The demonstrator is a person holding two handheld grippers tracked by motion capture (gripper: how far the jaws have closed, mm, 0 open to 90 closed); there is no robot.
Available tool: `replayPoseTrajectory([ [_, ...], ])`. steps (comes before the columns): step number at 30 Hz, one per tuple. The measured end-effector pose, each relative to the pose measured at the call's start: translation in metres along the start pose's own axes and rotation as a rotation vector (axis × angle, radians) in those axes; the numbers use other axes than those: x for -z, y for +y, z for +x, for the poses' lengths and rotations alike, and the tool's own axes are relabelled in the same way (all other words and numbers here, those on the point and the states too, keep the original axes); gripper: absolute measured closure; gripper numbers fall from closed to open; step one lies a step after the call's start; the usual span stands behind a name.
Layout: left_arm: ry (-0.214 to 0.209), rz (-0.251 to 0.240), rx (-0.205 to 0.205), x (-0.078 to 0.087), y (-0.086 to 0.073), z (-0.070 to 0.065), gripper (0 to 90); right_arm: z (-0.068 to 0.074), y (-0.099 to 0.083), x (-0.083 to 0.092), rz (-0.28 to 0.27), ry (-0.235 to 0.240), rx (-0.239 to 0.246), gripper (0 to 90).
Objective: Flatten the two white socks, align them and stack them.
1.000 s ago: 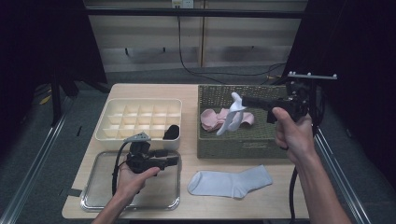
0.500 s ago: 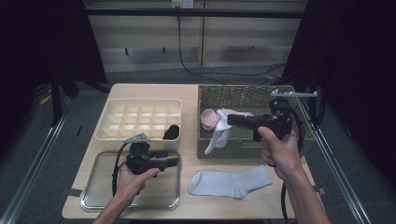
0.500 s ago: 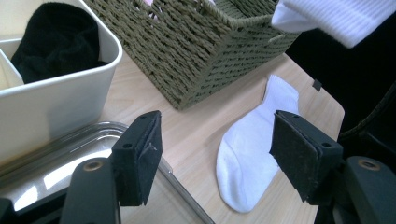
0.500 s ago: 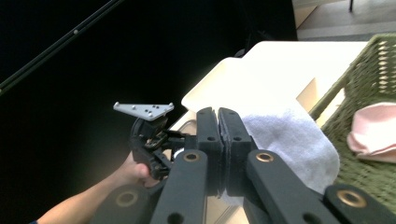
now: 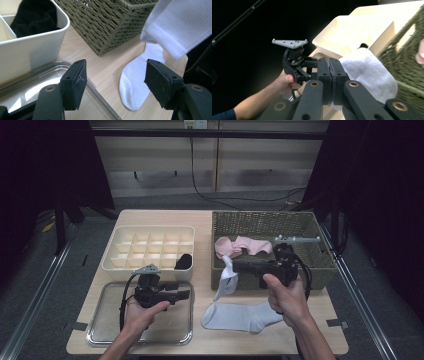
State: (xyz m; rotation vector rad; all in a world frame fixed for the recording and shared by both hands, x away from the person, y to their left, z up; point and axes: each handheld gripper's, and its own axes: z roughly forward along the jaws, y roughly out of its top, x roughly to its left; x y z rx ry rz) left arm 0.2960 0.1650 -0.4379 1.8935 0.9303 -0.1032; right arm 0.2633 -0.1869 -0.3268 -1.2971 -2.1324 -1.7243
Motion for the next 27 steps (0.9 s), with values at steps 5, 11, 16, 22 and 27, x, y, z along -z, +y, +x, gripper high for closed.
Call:
replayPoseTrajectory([
  [5,0.004,-0.003,0.003,0.002,0.0,0.001,34.1,0.002,-0.007,-0.014,0.02,0.013,0.001,88.4],
  [11,0.01,-0.003,0.001,0.002,-0.003,0.002,34.3,-0.008,-0.025,-0.027,0.055,0.017,-0.034,88.5],
  [16,0.017,-0.001,0.008,0.002,-0.003,0.004,34.3,-0.02,-0.046,-0.039,0.102,0.023,-0.081,88.4],
  [22,0.019,0.008,0.001,0.0,-0.004,0.002,34.3,-0.022,-0.061,-0.041,0.105,0.024,-0.095,88.5],
  [27,0.02,0.015,0.002,-0.002,-0.004,0.003,34.2,-0.035,-0.077,-0.032,0.11,-0.009,-0.14,88.4],
])
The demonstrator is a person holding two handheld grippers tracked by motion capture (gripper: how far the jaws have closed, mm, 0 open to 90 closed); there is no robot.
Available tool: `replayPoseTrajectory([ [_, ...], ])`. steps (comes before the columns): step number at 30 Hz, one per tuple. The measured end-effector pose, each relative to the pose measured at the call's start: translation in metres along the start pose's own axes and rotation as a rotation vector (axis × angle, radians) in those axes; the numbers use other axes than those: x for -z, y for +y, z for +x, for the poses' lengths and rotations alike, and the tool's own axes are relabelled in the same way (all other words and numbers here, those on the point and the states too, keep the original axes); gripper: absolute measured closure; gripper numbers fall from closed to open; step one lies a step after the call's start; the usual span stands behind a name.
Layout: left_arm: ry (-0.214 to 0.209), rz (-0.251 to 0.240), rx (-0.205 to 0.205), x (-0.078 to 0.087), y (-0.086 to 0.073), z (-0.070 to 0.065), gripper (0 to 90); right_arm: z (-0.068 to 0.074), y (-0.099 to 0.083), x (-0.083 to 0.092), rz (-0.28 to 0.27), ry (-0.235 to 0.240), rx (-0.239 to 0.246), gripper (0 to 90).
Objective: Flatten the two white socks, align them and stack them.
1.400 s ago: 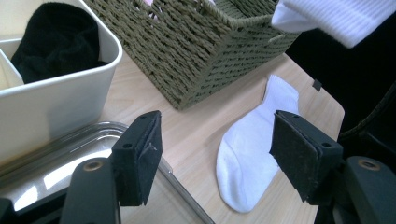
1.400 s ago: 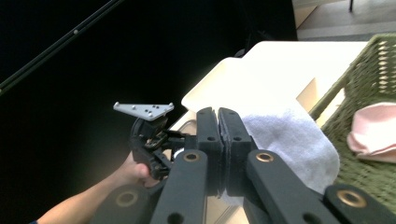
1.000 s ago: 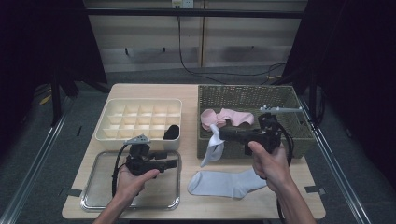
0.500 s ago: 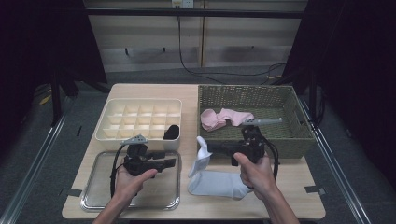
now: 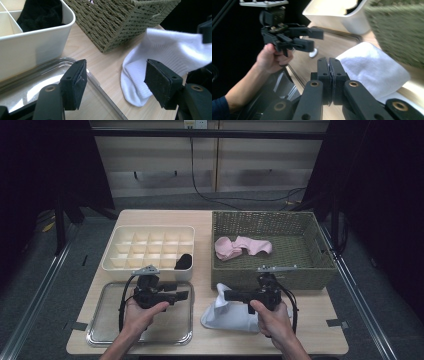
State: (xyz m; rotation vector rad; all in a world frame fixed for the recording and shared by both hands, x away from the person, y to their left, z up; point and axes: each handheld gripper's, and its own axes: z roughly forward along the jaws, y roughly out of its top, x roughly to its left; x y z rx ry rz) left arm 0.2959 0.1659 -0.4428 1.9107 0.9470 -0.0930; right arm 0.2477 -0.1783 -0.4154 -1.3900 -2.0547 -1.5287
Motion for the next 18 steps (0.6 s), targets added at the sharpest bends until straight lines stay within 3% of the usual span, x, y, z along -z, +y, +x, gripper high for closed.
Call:
replayPoseTrajectory([
  [6,0.0,-0.003,0.001,-0.003,0.0,-0.003,34.3,-0.016,-0.015,0.01,0.006,-0.042,-0.037,88.4],
  [18,-0.039,0.029,-0.021,-0.011,-0.002,-0.008,38.8,-0.038,-0.051,0.011,0.092,-0.149,-0.066,84.5],
])
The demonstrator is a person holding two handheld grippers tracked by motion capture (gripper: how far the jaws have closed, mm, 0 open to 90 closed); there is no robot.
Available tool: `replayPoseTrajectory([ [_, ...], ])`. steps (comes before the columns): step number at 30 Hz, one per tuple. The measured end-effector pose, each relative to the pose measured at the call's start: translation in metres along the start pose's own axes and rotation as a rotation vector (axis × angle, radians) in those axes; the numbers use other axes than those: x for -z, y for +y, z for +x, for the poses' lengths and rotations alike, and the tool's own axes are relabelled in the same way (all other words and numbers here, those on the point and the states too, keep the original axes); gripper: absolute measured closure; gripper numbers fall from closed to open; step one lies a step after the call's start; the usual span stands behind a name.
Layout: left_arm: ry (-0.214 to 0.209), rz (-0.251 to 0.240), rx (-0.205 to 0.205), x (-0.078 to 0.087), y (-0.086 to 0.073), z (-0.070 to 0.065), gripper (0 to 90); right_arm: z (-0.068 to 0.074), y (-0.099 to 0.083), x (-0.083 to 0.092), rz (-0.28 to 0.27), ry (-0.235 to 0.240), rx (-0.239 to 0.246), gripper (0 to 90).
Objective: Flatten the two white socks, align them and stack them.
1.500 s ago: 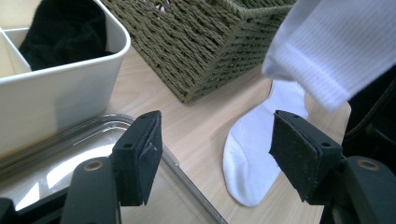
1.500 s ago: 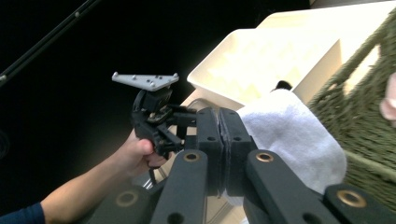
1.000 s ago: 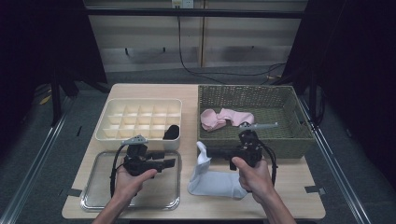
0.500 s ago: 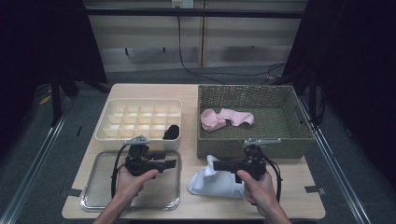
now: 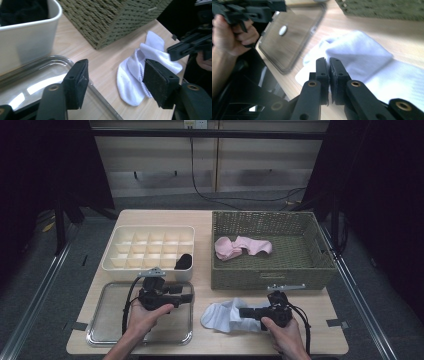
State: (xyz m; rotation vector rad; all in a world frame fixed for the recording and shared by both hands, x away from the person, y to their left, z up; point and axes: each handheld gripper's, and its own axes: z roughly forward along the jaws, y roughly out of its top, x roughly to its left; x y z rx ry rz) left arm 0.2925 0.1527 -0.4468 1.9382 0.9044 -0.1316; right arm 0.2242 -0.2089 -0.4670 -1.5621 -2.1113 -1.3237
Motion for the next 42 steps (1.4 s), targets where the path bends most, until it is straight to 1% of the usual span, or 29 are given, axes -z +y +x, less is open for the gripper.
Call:
replayPoseTrajectory([
  [4,-0.017,0.006,-0.012,-0.002,0.0,-0.002,40.8,-0.005,-0.006,0.002,0.023,-0.029,-0.001,82.0],
  [6,-0.015,0.007,-0.014,-0.003,0.0,-0.003,40.9,-0.007,-0.01,0.002,0.036,-0.065,0.004,78.8],
  [7,-0.017,0.01,-0.017,-0.004,0.0,-0.004,40.8,-0.009,-0.01,0.003,0.031,-0.06,-0.004,76.7],
  [8,-0.019,0.016,-0.02,-0.004,0.0,-0.005,40.9,-0.008,-0.01,0.004,0.024,-0.063,-0.005,75.4],
  [10,-0.022,0.018,-0.023,-0.006,-0.001,-0.006,40.9,-0.006,-0.007,0.01,0.002,-0.058,-0.002,70.2],
  [12,-0.022,0.025,-0.025,-0.007,0.0,-0.006,40.9,-0.003,-0.001,0.017,-0.015,-0.064,0.019,70.3],
  [14,-0.031,0.028,-0.022,-0.009,0.0,-0.008,41.8,0.0,0.005,0.022,-0.038,-0.06,0.027,66.8],
  [16,-0.042,0.038,-0.039,-0.01,0.0,-0.01,43.1,0.005,0.011,0.024,-0.047,-0.071,0.047,67.9],
  [17,-0.043,0.043,-0.047,-0.011,0.0,-0.012,44.5,0.007,0.013,0.023,-0.05,-0.062,0.052,69.4],
  [18,-0.041,0.046,-0.052,-0.013,0.0,-0.013,45.4,0.009,0.015,0.02,-0.044,-0.056,0.058,69.9],
  [19,-0.044,0.046,-0.048,-0.014,0.0,-0.014,45.9,0.01,0.016,0.017,-0.042,-0.057,0.061,70.8],
  [20,-0.049,0.054,-0.052,-0.015,0.0,-0.014,46.9,0.011,0.016,0.012,-0.031,-0.047,0.066,71.6],
  [21,-0.057,0.058,-0.06,-0.017,0.0,-0.015,49.2,0.011,0.016,0.008,-0.02,-0.047,0.07,72.2],
  [23,-0.069,0.072,-0.07,-0.02,0.0,-0.018,50.9,0.012,0.016,-0.004,0.006,-0.046,0.075,72.2],
  [26,-0.088,0.095,-0.078,-0.027,0.0,-0.022,54.1,0.012,0.019,-0.016,0.037,-0.049,0.083,72.2],
  [27,-0.101,0.096,-0.059,-0.03,0.0,-0.024,54.6,0.011,0.02,-0.019,0.04,-0.051,0.081,71.4],
  [28,-0.126,0.097,-0.049,-0.032,0.0,-0.024,54.9,0.01,0.022,-0.022,0.048,-0.055,0.082,71.0],
  [29,-0.125,0.095,-0.048,-0.035,0.0,-0.026,55.1,0.008,0.024,-0.026,0.057,-0.06,0.089,70.8],
  [30,-0.116,0.095,-0.054,-0.037,-0.002,-0.029,55.0,0.007,0.025,-0.029,0.062,-0.074,0.097,70.4],
  [31,-0.122,0.102,-0.056,-0.04,-0.004,-0.03,55.1,0.005,0.025,-0.032,0.066,-0.087,0.098,70.1],
  [32,-0.136,0.109,-0.048,-0.042,-0.006,-0.03,55.0,0.002,0.025,-0.034,0.071,-0.083,0.091,70.1],
  [34,-0.135,0.122,-0.042,-0.045,-0.01,-0.031,55.0,-0.003,0.024,-0.038,0.072,-0.083,0.073,70.1],
  [36,-0.143,0.14,-0.038,-0.049,-0.013,-0.032,54.4,-0.006,0.022,-0.043,0.085,-0.105,0.076,70.1],
  [38,-0.144,0.152,-0.04,-0.053,-0.015,-0.033,54.0,-0.007,0.018,-0.047,0.097,-0.121,0.088,72.2],
  [39,-0.157,0.167,-0.042,-0.057,-0.016,-0.034,54.0,-0.008,0.017,-0.048,0.102,-0.122,0.086,73.2],
  [40,-0.155,0.178,-0.042,-0.059,-0.017,-0.035,53.9,-0.009,0.016,-0.05,0.109,-0.125,0.082,74.8],
  [41,-0.163,0.19,-0.049,-0.062,-0.018,-0.036,53.9,-0.01,0.015,-0.052,0.115,-0.129,0.079,77.7],
  [42,-0.169,0.203,-0.045,-0.064,-0.019,-0.036,53.7,-0.01,0.015,-0.053,0.111,-0.124,0.075,77.9],
])
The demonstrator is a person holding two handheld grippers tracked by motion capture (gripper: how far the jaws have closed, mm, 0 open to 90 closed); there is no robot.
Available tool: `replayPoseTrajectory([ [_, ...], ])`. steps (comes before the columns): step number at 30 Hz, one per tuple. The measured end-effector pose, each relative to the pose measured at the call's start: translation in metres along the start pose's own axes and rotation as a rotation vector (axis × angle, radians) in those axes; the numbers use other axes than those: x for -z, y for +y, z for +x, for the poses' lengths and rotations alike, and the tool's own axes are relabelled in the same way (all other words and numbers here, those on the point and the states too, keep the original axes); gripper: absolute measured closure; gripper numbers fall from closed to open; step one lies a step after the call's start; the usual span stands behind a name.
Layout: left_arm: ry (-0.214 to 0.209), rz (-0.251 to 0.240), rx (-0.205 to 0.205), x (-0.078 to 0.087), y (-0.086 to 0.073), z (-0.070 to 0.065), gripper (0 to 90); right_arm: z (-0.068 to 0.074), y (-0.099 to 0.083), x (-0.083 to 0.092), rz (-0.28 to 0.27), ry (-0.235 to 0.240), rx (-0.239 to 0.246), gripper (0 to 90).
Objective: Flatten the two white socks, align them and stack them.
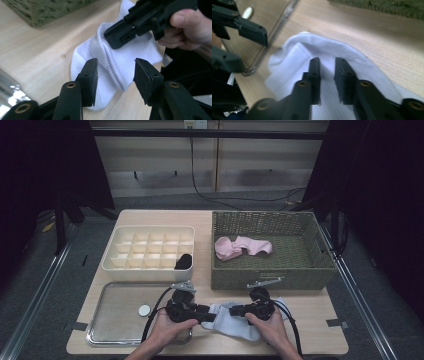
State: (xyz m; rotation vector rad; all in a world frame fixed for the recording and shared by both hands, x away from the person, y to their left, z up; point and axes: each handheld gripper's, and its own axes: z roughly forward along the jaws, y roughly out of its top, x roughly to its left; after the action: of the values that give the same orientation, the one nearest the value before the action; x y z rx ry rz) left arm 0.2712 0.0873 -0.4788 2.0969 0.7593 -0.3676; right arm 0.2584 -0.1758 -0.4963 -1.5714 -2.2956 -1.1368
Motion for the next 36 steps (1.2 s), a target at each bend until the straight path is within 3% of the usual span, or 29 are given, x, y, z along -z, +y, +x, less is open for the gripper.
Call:
replayPoseTrajectory([
  [8,-0.017,0.073,0.002,-0.015,-0.009,-0.003,53.2,-0.002,0.0,0.001,-0.006,0.004,-0.017,78.6],
  [14,-0.025,0.115,-0.01,-0.025,-0.01,-0.005,61.5,-0.002,0.0,0.001,-0.01,0.012,-0.02,76.4],
  [15,-0.013,0.113,-0.026,-0.026,-0.01,-0.005,64.0,-0.002,0.0,0.001,-0.01,0.013,-0.017,76.4],
  [17,-0.024,0.111,-0.014,-0.027,-0.01,-0.004,69.6,-0.002,0.0,0.001,-0.012,0.017,-0.017,76.2],
  [22,-0.035,0.12,-0.037,-0.028,-0.01,-0.004,83.0,0.0,0.001,0.004,-0.022,0.03,-0.015,74.5],
  [32,-0.032,0.073,-0.051,-0.02,-0.005,-0.017,84.0,0.018,0.009,0.024,-0.092,0.089,0.007,57.1],
  [36,-0.024,0.064,-0.063,-0.019,-0.002,-0.021,84.0,0.026,0.009,0.026,-0.097,0.103,0.012,53.0],
])
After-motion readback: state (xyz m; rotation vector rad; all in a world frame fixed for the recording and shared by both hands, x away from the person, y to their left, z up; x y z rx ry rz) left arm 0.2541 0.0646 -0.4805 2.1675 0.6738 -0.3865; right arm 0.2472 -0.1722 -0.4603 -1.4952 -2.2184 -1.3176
